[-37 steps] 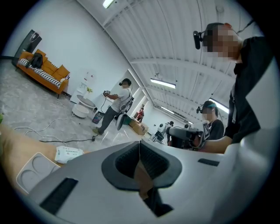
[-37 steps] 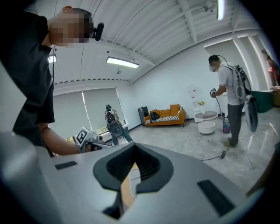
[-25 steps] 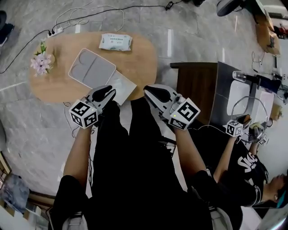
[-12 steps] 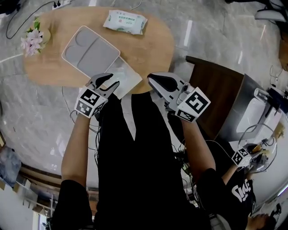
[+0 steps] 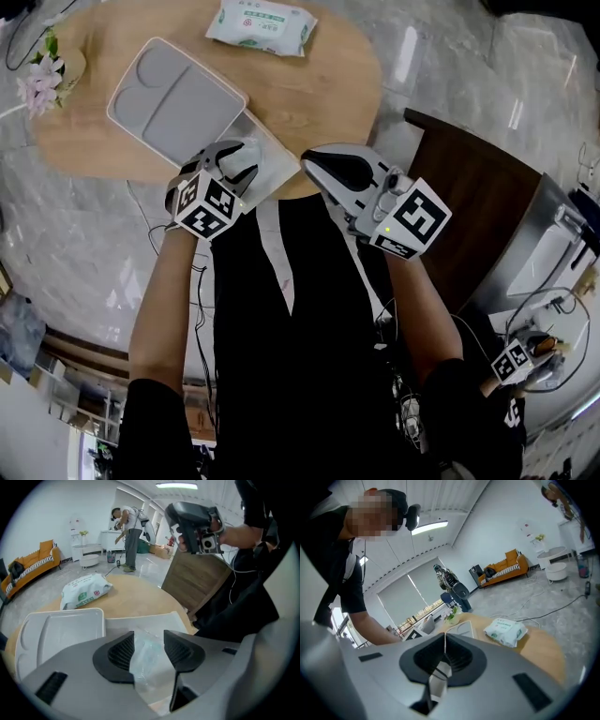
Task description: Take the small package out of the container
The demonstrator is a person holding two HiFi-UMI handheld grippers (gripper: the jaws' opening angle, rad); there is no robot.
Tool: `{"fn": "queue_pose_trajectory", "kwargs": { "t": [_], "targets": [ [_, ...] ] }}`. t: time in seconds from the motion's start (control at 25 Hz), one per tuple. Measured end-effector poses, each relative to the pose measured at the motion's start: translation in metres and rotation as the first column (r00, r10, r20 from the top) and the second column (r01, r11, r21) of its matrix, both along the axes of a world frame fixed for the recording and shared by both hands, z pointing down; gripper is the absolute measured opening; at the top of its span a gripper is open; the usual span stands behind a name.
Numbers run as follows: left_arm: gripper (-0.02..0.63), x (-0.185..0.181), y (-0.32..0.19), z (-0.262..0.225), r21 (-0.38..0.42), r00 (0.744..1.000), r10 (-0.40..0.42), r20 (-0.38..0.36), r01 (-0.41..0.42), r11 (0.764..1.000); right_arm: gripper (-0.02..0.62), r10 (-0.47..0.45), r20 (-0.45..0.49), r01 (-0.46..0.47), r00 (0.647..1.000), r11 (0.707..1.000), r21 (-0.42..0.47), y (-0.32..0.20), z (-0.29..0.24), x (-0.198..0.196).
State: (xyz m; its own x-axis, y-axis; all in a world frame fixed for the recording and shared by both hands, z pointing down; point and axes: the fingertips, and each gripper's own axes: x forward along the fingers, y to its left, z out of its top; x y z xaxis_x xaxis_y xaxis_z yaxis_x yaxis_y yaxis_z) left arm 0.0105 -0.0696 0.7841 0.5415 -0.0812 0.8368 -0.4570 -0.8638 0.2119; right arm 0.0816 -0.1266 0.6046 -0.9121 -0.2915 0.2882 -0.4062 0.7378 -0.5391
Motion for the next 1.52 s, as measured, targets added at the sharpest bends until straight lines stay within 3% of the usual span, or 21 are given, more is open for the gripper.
{"fn": "queue_pose_trajectory", "kwargs": {
  "t": [0.28, 0.72, 1.12, 1.52],
  "targets": [
    [0.209, 0.009, 0.007, 0.039, 0.017, 0.975, 0.134, 0.177, -0.139, 0.99, 0.014, 0.044, -0.007, -0.044, 0.999, 0.998, -0.034, 0.004, 0.031, 0.021],
    [0.21, 0.018, 0.008, 0.061, -0.038, 0.9, 0.184, 0.395, -0.184, 0.982, 0.015, 0.058, -0.018, -0.059, 0.998, 0.998, -0.037, 0.001, 0.044, 0.038],
    [0.204, 0.011, 0.013, 0.084, -0.091, 0.869, 0.13, 0.477, -0.098, 0.991, 0.014, 0.065, -0.016, -0.066, 0.998, 0.997, -0.049, 0.004, 0.05, 0.044],
    [0.118, 0.005, 0.012, 0.083, -0.076, 0.877, 0.107, 0.469, -0.081, 0.994, 0.014, 0.067, -0.008, -0.067, 0.998, 0.996, -0.05, 0.004, 0.049, 0.039]
  ]
}}
